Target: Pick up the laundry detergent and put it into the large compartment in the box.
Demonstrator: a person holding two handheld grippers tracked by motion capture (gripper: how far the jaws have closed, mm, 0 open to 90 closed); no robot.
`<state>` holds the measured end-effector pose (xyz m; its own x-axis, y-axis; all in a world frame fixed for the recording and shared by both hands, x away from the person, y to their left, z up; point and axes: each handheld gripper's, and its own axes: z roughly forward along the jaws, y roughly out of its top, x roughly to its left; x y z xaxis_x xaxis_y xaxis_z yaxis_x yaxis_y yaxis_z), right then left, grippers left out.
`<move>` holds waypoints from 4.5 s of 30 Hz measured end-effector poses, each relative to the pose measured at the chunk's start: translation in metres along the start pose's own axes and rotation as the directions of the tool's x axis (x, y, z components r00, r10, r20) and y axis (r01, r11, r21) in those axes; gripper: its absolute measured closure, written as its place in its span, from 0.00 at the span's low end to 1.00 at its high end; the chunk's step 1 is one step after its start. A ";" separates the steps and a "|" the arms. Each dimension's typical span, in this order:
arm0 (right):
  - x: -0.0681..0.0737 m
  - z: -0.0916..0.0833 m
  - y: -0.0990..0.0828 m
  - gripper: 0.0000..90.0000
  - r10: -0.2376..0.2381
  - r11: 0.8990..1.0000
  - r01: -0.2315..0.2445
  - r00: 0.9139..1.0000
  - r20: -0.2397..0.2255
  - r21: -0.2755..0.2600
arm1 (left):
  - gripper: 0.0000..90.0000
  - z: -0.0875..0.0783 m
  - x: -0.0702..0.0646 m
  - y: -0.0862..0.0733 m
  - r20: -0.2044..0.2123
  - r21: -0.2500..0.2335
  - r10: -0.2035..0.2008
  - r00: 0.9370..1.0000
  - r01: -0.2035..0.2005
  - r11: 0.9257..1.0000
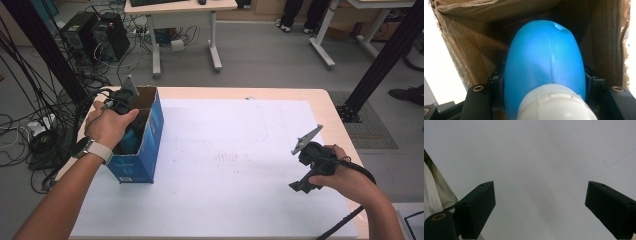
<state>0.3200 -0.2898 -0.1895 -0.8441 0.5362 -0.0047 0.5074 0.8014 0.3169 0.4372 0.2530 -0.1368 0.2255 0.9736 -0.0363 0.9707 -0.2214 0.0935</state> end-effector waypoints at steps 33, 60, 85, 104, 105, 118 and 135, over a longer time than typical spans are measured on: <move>0.007 -0.003 0.008 0.10 0.001 1.000 -0.001 1.000 0.007 0.008 | 0.05 -0.118 0.009 -0.058 0.024 -0.135 0.584 0.812 -0.576 0.806; 0.030 -0.009 0.017 0.10 -0.006 1.000 0.006 1.000 0.020 0.008 | 0.07 -0.113 -0.104 -0.099 -0.010 0.008 0.923 0.386 -0.923 0.386; 0.037 -0.009 0.020 0.10 -0.008 1.000 0.008 1.000 0.029 0.003 | 0.06 -0.080 -0.127 -0.115 0.015 0.062 0.947 0.322 -0.945 0.320; 0.043 -0.013 0.030 0.09 -0.010 1.000 0.010 0.999 0.035 0.015 | 0.06 -0.075 -0.129 -0.130 -0.005 0.077 0.950 0.313 -0.947 0.313; 0.043 -0.012 0.031 0.08 -0.009 1.000 0.008 0.999 0.035 0.019 | 0.06 -0.074 -0.129 -0.130 -0.007 0.080 0.950 0.314 -0.946 0.313; 0.040 -0.011 0.031 0.07 0.008 1.000 -0.008 0.999 0.039 0.007 | 0.06 -0.074 -0.127 -0.132 -0.008 0.072 0.951 0.310 -0.948 0.309; 0.038 -0.006 0.039 0.07 -0.015 1.000 0.015 0.999 0.035 0.004 | 0.05 -0.073 -0.118 -0.133 -0.002 0.072 0.939 0.344 -0.936 0.344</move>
<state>0.3067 -0.2394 -0.1714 -0.8451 0.5329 -0.0432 0.4950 0.8104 0.3133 0.2754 0.1720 -0.0727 0.9888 0.1276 0.0776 0.1285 -0.9917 -0.0059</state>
